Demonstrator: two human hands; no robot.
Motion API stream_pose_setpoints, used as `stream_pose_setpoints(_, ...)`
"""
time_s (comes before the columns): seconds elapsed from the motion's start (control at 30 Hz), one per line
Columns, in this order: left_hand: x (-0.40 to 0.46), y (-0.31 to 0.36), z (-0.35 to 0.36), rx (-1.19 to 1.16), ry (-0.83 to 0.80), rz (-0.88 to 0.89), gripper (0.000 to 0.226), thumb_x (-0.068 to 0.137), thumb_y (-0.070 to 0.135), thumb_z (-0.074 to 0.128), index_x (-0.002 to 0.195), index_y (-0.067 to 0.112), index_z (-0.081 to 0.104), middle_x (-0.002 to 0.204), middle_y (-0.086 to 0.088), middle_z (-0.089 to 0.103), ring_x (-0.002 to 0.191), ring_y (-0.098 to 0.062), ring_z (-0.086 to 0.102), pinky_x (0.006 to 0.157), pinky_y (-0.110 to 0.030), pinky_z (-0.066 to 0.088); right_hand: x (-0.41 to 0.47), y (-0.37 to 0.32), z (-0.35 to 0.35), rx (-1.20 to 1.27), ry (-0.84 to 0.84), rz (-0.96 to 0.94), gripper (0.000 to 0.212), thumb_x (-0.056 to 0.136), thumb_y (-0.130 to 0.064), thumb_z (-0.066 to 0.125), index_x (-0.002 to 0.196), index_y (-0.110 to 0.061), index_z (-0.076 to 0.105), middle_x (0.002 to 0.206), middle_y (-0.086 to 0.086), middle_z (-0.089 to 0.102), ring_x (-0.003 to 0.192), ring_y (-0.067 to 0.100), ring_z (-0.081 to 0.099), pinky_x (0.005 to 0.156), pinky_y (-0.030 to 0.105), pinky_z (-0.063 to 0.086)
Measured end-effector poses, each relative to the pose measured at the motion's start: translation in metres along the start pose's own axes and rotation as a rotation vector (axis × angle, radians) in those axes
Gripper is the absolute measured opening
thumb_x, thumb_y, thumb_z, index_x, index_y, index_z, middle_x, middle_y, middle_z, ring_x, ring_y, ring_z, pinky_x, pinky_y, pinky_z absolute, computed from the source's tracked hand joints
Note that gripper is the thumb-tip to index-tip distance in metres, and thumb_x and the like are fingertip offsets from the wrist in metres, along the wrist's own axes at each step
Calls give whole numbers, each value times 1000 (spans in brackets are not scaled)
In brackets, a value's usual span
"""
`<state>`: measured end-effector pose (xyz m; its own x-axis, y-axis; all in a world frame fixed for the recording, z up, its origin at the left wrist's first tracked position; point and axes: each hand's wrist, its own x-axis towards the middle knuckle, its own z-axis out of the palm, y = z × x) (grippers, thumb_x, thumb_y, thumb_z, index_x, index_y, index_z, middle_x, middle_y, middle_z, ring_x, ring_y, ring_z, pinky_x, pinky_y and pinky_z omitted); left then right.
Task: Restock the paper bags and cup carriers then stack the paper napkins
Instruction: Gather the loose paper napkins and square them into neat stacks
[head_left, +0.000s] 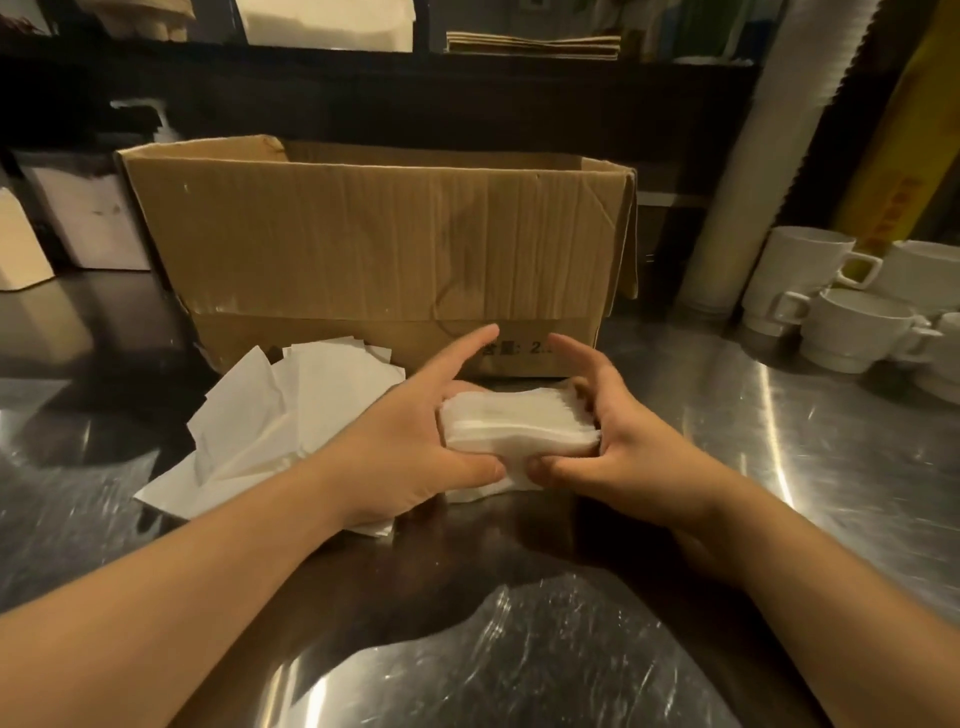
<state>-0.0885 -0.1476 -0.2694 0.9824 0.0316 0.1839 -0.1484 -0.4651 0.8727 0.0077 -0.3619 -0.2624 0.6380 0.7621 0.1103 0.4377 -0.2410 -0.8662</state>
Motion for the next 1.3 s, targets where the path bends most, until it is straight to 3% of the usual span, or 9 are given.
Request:
stream_pose_setpoints(0.17, 2, -1, 0, 82, -24, -52, 112, 77, 19, 92, 155, 58, 22, 117, 21, 70, 107, -13, 71, 95, -39, 59, -2, -2, -6, -6, 71, -17, 84, 86, -12, 80, 149, -38, 30, 121, -27, 48, 99, -26, 55, 78, 2, 47)
stream_pose_setpoints(0.3, 3, -7, -5, 74, 51, -95, 105, 70, 29, 95, 145, 66, 33, 125, 13, 68, 111, -18, 70, 101, -43, 57, -2, 2, -13, -94, 164, 9, 63, 77, -29, 87, 122, -41, 45, 109, -17, 59, 93, -7, 63, 75, 10, 51)
stream_pose_setpoints(0.43, 5, -10, -8, 95, 40, -120, 99, 64, 41, 96, 138, 71, 38, 132, 16, 62, 119, -18, 65, 106, -44, 53, -2, 0, -21, -280, 200, 68, 41, 74, -44, 87, 102, -37, 58, 96, -11, 66, 83, -5, 63, 66, 14, 53)
stream_pose_setpoints(0.6, 3, -3, -4, 151, 41, -101, 95, 73, 37, 94, 143, 66, 36, 137, 31, 51, 128, -1, 51, 106, -25, 45, 0, 2, -16, -265, 84, 118, 24, 82, -33, 83, 100, -37, 66, 97, -16, 71, 86, -7, 65, 74, 14, 55)
stream_pose_setpoints(0.77, 2, -4, -6, 107, 46, -99, 89, 76, 30, 93, 139, 66, 42, 128, 19, 61, 117, -13, 64, 103, -39, 55, 0, -2, -22, -137, 215, 44, 55, 62, -58, 79, 108, -35, 59, 100, -12, 66, 87, -6, 62, 71, 14, 52)
stream_pose_setpoints(0.9, 2, -5, -7, 120, 32, -75, 91, 72, 34, 95, 139, 65, 42, 128, 22, 59, 117, -11, 63, 102, -34, 55, 1, 0, -19, -167, 119, 54, 80, 55, -55, 86, 126, -35, 54, 106, -13, 64, 91, -5, 64, 72, 12, 51)
stream_pose_setpoints(1.07, 1, -3, -6, 158, 35, -47, 88, 78, 30, 91, 144, 59, 41, 125, 34, 51, 107, 24, 48, 78, 0, 44, 5, 7, -12, -164, 145, 75, 68, 65, -41, 93, 123, -33, 59, 115, -11, 64, 100, 5, 66, 79, 16, 55)
stream_pose_setpoints(1.17, 1, -2, -6, 173, 25, -46, 85, 80, 32, 89, 143, 59, 39, 126, 43, 43, 102, 36, 38, 75, 1, 40, 6, 6, -12, -180, 170, 105, 54, 70, -38, 91, 111, -38, 56, 114, -13, 60, 99, 6, 62, 73, 12, 51)
stream_pose_setpoints(1.3, 1, -2, -6, 156, 30, -53, 85, 79, 32, 88, 143, 60, 40, 128, 42, 43, 105, 33, 39, 77, -2, 39, 7, 6, -12, -179, 242, 121, 51, 68, -41, 91, 100, -30, 53, 100, -6, 65, 90, 12, 64, 69, 24, 52)
